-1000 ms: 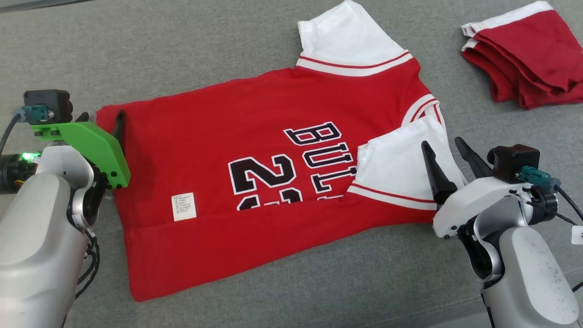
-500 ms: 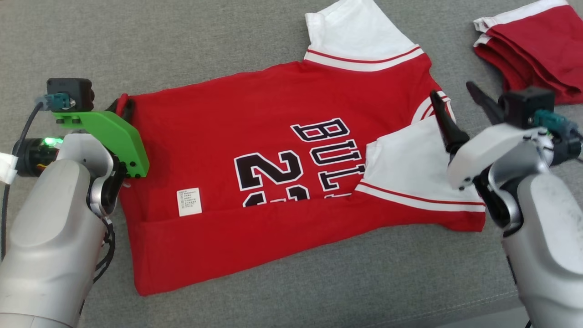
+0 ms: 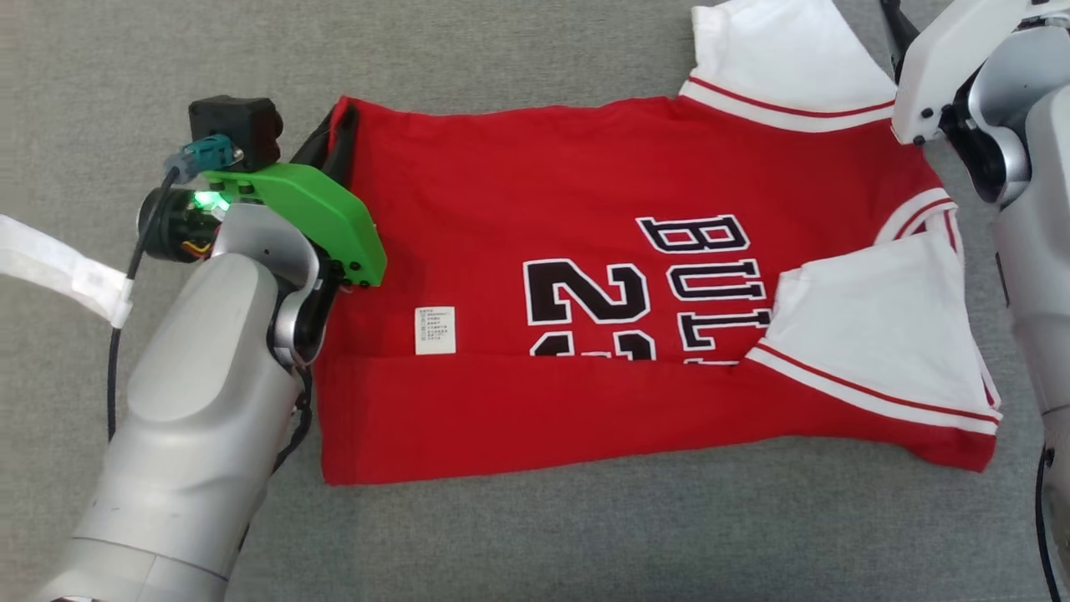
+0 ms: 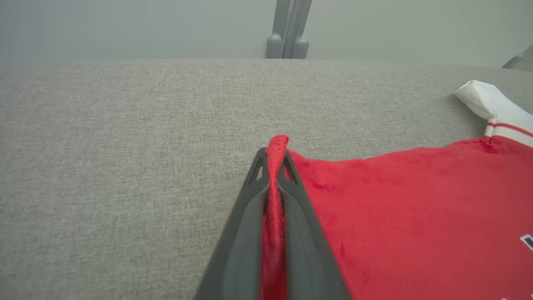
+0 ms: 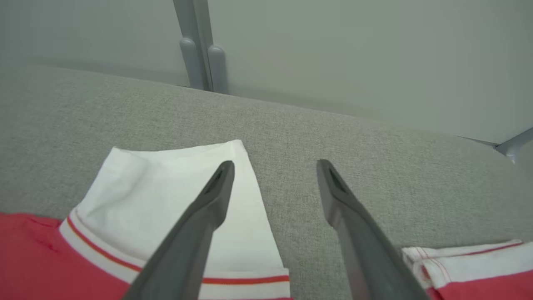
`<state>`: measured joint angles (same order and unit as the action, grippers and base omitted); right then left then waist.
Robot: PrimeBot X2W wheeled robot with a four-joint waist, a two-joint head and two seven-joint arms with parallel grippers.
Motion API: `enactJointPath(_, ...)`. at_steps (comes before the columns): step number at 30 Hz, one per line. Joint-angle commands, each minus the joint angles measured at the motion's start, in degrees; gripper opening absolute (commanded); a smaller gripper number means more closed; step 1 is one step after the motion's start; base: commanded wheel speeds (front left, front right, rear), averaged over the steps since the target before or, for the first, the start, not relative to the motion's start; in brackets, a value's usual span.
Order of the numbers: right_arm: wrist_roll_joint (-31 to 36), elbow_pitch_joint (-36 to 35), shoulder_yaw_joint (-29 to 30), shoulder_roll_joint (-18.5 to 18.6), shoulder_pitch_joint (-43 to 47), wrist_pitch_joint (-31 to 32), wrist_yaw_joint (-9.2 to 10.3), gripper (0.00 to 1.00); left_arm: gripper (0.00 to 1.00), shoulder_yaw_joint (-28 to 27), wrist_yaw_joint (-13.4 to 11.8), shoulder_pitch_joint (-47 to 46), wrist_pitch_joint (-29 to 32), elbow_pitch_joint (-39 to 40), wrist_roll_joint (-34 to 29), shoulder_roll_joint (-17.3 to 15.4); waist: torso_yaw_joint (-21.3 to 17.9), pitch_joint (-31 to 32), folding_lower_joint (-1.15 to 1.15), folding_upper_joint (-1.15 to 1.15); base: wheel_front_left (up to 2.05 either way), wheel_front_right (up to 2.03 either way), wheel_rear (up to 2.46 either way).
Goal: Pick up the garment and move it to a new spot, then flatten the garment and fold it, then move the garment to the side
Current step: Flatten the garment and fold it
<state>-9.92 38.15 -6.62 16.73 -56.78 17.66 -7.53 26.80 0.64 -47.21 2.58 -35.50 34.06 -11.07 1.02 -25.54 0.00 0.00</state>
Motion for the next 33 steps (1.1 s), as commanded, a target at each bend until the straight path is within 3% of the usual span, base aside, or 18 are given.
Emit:
enactJointPath(1,0.8,2.3,0.3,0.3,-1.7,0.3,0.1,1.0,0.0,0.3,0.1,-1.1,-0.7,0.3,-0.5,0.5,4.3,-2.4,0.0,0.0,0.0,0.0,0.0)
enactJointPath(8,3.5,14.6,2.7,0.4,-8.9,0.3,0.1,1.0,0.0,1.4,0.1,-1.2,-3.8,0.7,-0.7,3.1,7.9,-4.6,0.0,0.0,0.0,0.0,0.0)
enactJointPath(18,7.6,25.3,5.0,0.0,-13.8,-1.1,0.1,0.99,0.0,2.0,0.2,-2.6,-6.3,-0.5,-0.7,4.5,8.8,-6.6,0.0,0.0,0.0,0.0,0.0)
enactJointPath(19,7.8,26.0,5.1,-0.1,-14.0,-1.3,0.1,0.78,0.0,2.0,0.2,-2.7,-6.4,-0.7,-0.6,4.5,8.7,-6.6,0.0,0.0,0.0,0.0,0.0)
enactJointPath(20,8.1,26.9,5.4,-0.3,-14.1,-1.3,0.1,0.44,0.0,2.0,0.2,-2.8,-6.6,-0.9,-0.5,4.5,8.6,-6.7,0.0,0.0,0.0,0.0,0.0)
enactJointPath(22,8.7,28.2,5.6,-0.5,-14.4,-1.9,0.11,0.08,0.0,2.0,0.3,-2.9,-6.7,-1.4,-0.4,4.3,8.2,-6.5,0.0,0.0,0.0,0.0,0.0)
enactJointPath(23,8.9,28.7,5.7,-0.5,-14.5,-2.3,0.11,0.0,0.0,2.0,0.3,-3.0,-6.7,-1.7,-0.3,4.1,7.9,-6.3,0.0,0.0,0.0,0.0,0.0)
enactJointPath(33,8.3,30.0,5.1,-1.9,-13.4,-13.7,0.12,0.0,0.0,1.4,0.5,-1.9,-7.4,-5.1,0.2,1.7,3.5,-1.5,0.0,0.0,0.0,0.0,0.0)
